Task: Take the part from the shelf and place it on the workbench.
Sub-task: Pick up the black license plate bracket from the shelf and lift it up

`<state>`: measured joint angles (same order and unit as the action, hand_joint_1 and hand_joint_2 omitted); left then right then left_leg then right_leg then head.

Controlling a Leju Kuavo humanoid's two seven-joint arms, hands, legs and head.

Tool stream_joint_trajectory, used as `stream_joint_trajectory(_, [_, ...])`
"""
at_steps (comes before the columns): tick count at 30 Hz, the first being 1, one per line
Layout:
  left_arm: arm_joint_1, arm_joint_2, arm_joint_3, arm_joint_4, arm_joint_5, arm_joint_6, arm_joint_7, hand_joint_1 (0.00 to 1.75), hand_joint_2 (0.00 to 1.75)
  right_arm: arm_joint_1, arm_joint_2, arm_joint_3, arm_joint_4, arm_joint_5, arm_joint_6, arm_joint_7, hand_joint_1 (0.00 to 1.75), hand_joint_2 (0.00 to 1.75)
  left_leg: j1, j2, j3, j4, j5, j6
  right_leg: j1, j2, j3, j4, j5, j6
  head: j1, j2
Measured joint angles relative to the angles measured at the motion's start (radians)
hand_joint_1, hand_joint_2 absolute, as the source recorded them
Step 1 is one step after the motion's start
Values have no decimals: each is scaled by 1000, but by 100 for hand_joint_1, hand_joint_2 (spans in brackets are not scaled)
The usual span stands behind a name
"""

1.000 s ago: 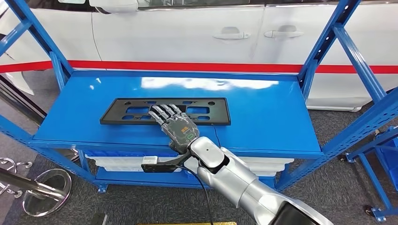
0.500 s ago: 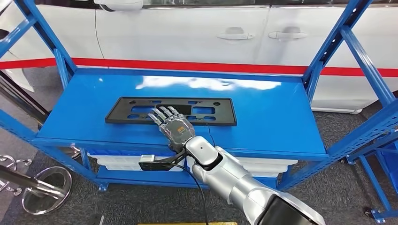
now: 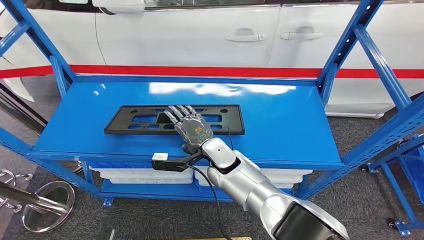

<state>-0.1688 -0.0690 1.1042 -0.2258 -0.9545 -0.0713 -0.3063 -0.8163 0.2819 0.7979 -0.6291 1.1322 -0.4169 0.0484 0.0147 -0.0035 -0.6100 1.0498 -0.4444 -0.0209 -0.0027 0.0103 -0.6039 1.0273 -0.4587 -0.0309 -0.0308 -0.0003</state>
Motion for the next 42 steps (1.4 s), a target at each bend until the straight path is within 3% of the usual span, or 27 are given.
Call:
stream_joint_trajectory(3, [0, 0, -2, 0, 1, 0, -2, 0, 0, -1, 0, -3, 0, -1, -1, -1, 0, 175, -3, -2, 10, -24, 2, 15, 3, 1, -3, -1, 1, 14, 0, 0])
stream_joint_trajectory(5, [-1, 0, -6, 0, 1, 0, -3, 0, 0, -3, 0, -6, 0, -2, 1, -1, 0, 175, 1, -1, 12, -33, 9, 29, 2, -1, -13, 22, -19, 24, 0, 0])
stream_joint_trajectory(8, [-1, 0, -9, 0, 2, 0, -5, 0, 0, -5, -2, -9, 0, 3, 12, -2, 0, 175, 2, 1, 12, -38, 12, 41, -1, -3, -88, 185, -107, 32, 0, 0])
stream_joint_trajectory(10, [0, 1, -9, 0, 2, -1, -6, 0, 0, -2, -6, -9, 2, 14, 24, 0, 0, 175, 1, 1, 11, -36, 12, 42, -2, -4, -133, 275, -131, 34, 0, 0])
stream_joint_trajectory(11, [0, 1, -10, 0, 3, -1, -7, 0, 0, -1, -7, -9, 3, 21, 28, 1, 0, 175, 0, 1, 11, -35, 11, 42, -3, -4, -131, 268, -114, 33, 0, 0])
stream_joint_trajectory(12, [1, 0, -12, 0, 3, -1, -8, 0, 0, 0, -8, -9, 4, 27, 31, 3, 0, 175, 0, 0, 12, -34, 10, 41, -3, -5, -110, 222, -82, 30, 0, 0])
stream_joint_trajectory(13, [0, 0, -13, 0, 3, -2, -8, 0, 0, -1, -8, -9, 5, 31, 33, 5, 0, 175, 0, -1, 13, -33, 9, 40, -2, -5, -76, 152, -44, 26, 0, 0])
stream_joint_trajectory(15, [-1, -1, -16, 0, 4, -2, -9, 0, 0, -3, -8, -9, 6, 37, 34, 11, 0, 175, -5, -2, 11, -30, 6, 35, 2, -5, -19, 33, -1, 17, 0, 0])
stream_joint_trajectory(17, [-1, -2, -17, 0, 5, -3, -10, 0, 0, -3, -8, -9, 8, 39, 34, 15, 0, 175, -7, -2, 9, -30, 6, 27, 6, -5, -5, -1, 1, 13, 0, 0])
stream_joint_trajectory(20, [-1, -2, -18, 0, 5, -3, -11, 0, 0, -4, -8, -9, 13, 42, 34, 17, 0, 175, -4, -1, 6, -19, -7, 10, 0, -5, 1, -15, 9, -1, 0, 0])
stream_joint_trajectory(22, [-1, -2, -20, 0, 5, -3, -11, 0, 0, -5, -6, -9, 14, 44, 34, 17, 0, 175, -1, 0, -27, 59, -56, 0, -3, -7, 7, -23, 13, -9, 0, 0])
stream_joint_trajectory(24, [1, -2, -22, 0, 5, -2, -11, 0, 0, -3, -6, -9, 16, 46, 34, 17, 0, 175, 2, 0, -88, 192, -115, -7, -3, -8, 7, -23, 12, -12, 0, 0])
stream_joint_trajectory(25, [2, -2, -22, 0, 5, -2, -11, 0, 0, -2, -6, -9, 19, 46, 34, 17, 0, 175, 3, 0, -110, 236, -126, -9, -3, -8, 7, -22, 12, -12, 0, 0])
stream_joint_trajectory(26, [3, -1, -22, 0, 5, -2, -11, 0, 0, -1, -6, -9, 20, 47, 34, 17, 0, 175, 3, 0, -116, 244, -117, -11, -3, -7, 7, -21, 11, -12, 0, 0])
stream_joint_trajectory(27, [3, -1, -23, 0, 5, -2, -11, 0, 0, -1, -6, -9, 22, 49, 34, 17, 0, 175, 5, 0, -101, 211, -89, -11, -3, -6, 8, -19, 9, -11, 0, 0])
stream_joint_trajectory(29, [2, -1, -23, 0, 6, -2, -11, 0, 0, -2, -6, -9, 22, 51, 34, 18, 0, 175, 6, 1, -36, 76, -21, -8, -3, -5, 10, -14, 4, -5, 0, 0])
stream_joint_trajectory(31, [0, -1, -23, 0, 9, -2, -11, 0, 0, -5, -6, -9, 24, 53, 35, 19, 0, 175, 3, -1, 7, -16, 6, -1, 0, -3, 7, -8, 0, 3, 0, 0])
stream_joint_trajectory(34, [2, -1, -23, 0, 12, -2, -12, 0, 0, -5, -6, -9, 27, 55, 35, 19, 0, 175, 0, -2, 10, -30, 6, 14, 1, -4, 2, -7, 0, 17, 0, 0])
stream_joint_trajectory(36, [2, -1, -24, 0, 13, -2, -12, 0, 0, -6, -6, -9, 29, 58, 35, 20, 0, 175, 4, -1, 12, -38, 12, 28, 0, -4, -12, 26, -26, 25, 0, 0])
stream_joint_trajectory(39, [1, -1, -24, 0, 14, -2, -13, 0, 0, -5, -6, -9, 32, 67, 35, 21, 0, 175, 5, 0, 13, -42, 14, 39, -2, -5, -95, 203, -115, 33, 0, 0])
stream_joint_trajectory(40, [1, -1, -24, 0, 15, -3, -14, 0, 0, -2, -7, -9, 34, 69, 35, 21, 0, 175, 4, 0, 12, -41, 14, 39, -3, -5, -122, 254, -130, 34, 0, 0])
stream_joint_trajectory(41, [2, -1, -24, 0, 17, -3, -14, 0, 0, 0, -8, -9, 36, 71, 35, 22, 0, 131, 4, 0, 12, -40, 13, 39, -4, -5, -133, 273, -125, 34, 0, 0])
stream_joint_trajectory(42, [3, -1, -24, 0, 18, -3, -15, 0, 0, 1, -8, -9, 38, 73, 35, 23, 0, 87, 4, -1, 12, -38, 12, 39, -4, -5, -126, 254, -103, 33, 0, 0])
